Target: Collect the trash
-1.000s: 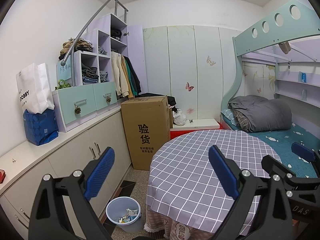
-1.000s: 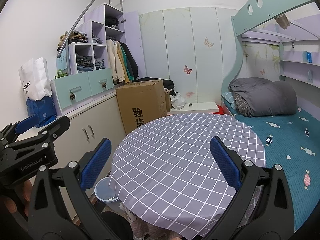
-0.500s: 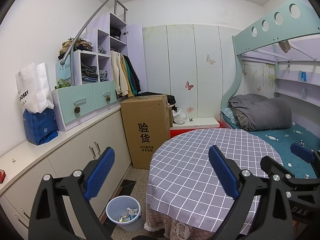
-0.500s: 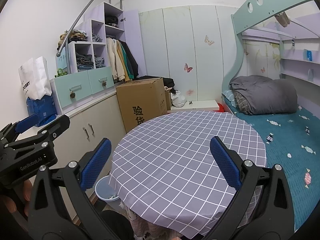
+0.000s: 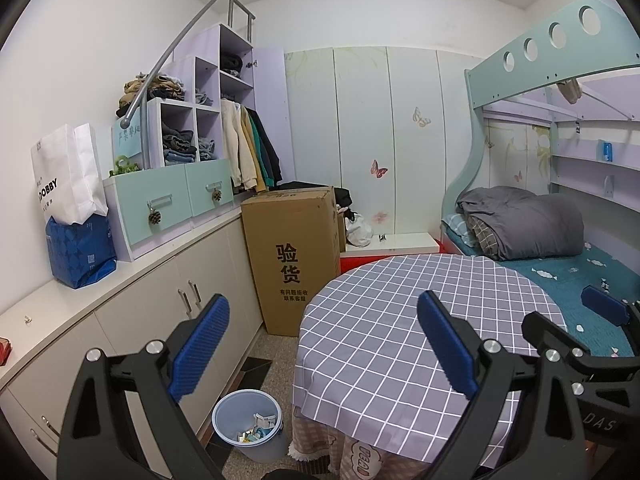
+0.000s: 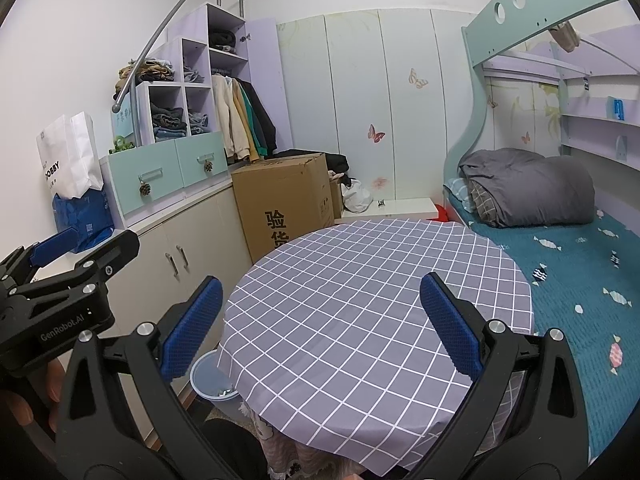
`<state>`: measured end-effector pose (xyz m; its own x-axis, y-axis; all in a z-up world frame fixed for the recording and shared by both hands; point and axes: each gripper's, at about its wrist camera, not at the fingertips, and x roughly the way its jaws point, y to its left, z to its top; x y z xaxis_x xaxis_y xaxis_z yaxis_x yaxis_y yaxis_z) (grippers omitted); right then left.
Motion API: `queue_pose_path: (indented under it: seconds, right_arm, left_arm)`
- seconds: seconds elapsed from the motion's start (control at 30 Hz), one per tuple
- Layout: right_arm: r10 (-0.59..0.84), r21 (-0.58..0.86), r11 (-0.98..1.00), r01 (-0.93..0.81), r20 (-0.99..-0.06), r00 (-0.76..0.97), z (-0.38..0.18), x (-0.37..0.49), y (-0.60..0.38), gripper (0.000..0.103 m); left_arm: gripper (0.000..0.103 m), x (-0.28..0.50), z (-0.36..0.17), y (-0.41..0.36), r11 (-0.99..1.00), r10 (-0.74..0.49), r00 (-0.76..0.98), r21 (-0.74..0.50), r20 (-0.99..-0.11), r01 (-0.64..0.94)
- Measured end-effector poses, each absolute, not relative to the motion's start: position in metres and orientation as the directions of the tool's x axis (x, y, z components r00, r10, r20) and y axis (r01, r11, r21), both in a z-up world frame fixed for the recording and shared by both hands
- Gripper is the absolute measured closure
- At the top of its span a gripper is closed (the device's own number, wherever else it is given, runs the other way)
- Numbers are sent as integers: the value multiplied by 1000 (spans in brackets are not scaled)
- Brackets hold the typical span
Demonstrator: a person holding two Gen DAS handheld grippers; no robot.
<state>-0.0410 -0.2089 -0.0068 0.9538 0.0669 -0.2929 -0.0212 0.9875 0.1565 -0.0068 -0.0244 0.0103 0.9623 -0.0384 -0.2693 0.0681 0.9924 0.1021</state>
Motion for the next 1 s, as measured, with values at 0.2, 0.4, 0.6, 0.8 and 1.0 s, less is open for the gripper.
queue_pose_path:
  seconds: [0.2, 0.4, 0.6, 0.8, 1.0]
  right_arm:
    - [67, 157, 987, -21, -295, 953, -8, -41, -209, 6]
    - [67, 157, 987, -21, -298, 952, -10, -40, -209, 6]
    - [69, 157, 987, -21, -301, 951, -12, -41, -209, 6]
    - [68, 157, 987, -21, -301, 951, -12, -41, -209, 6]
    - [70, 158, 987, -22, -304, 950, -14, -41, -208, 6]
  left_arm:
    - [10, -6, 11, -25, 992, -38, 962, 103, -270, 68]
    - [10, -6, 12, -24, 992, -38, 962, 103, -270, 69]
    - [10, -6, 11, -25, 992, -38, 962, 102, -272, 68]
    - [10, -6, 12, -25, 992, -39, 962, 103, -272, 69]
    - [10, -7, 10, -25, 993, -37, 961, 102, -273, 67]
